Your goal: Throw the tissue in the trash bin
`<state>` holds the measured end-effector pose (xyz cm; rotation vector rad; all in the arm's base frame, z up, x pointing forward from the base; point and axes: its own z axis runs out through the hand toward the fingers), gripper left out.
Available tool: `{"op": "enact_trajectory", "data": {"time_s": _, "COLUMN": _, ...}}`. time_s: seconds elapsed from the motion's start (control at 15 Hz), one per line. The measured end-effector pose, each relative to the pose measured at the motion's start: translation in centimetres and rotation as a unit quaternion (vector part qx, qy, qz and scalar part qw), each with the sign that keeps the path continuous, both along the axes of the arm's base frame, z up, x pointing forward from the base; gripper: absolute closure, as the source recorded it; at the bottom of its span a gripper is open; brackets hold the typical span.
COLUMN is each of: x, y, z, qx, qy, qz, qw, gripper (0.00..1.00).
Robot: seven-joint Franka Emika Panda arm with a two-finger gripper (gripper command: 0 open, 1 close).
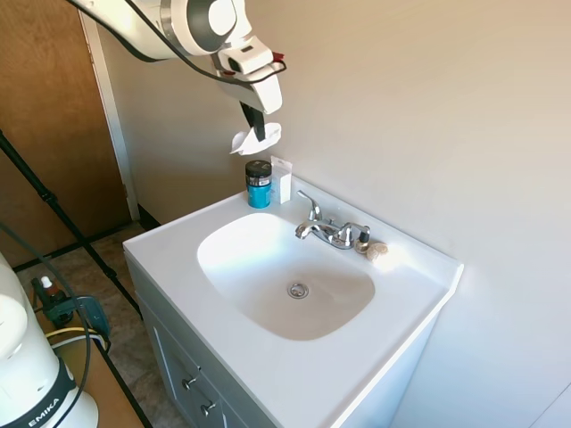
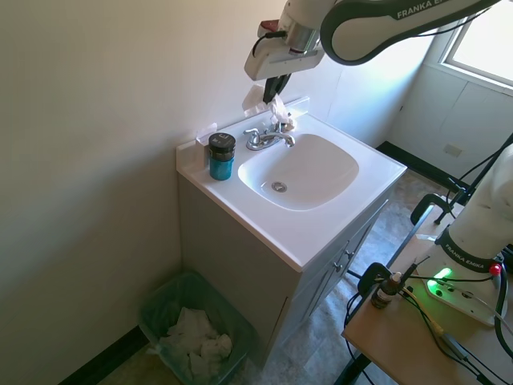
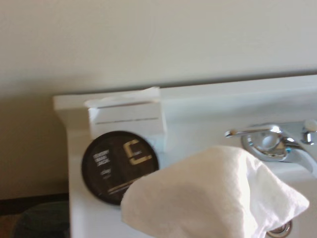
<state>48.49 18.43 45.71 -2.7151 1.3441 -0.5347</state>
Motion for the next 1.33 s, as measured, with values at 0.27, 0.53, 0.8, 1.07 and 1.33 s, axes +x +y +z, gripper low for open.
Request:
{"op": "enact_trajectory", "data": {"time_s": 0.27, "x": -0.3, "y": 7.4, "z": -2.9, "qx": -0.042, "qy": 0.012, "qz": 0.025, "qw": 0.9987, "gripper": 1.00}}
{"op": "enact_trajectory", "data": {"time_s": 0.53, "x": -0.1, "y": 13.7, "z": -6.1, "qx": -0.069, "qy": 0.033, "qz": 0.050, "qw": 0.9958, "gripper": 1.00}}
{"op": "enact_trajectory", "data": {"time_s": 0.8, "x": -0.6, "y": 18.5, "z": -8.1, "qx": -0.082, "qy": 0.055, "qz": 0.074, "qw": 0.9924, "gripper": 1.00}}
{"op": "enact_trajectory", "data": {"time_s": 1.07, "x": -0.3, "y": 20.6, "z": -11.2, "qx": -0.084, "qy": 0.083, "qz": 0.081, "qw": 0.9898, "gripper": 1.00}}
{"op": "enact_trajectory", "data": {"time_s": 1.33, "x": -0.3, "y": 21.8, "z": -12.9, "qx": -0.086, "qy": 0.096, "qz": 0.084, "qw": 0.9882, "gripper": 0.00}}
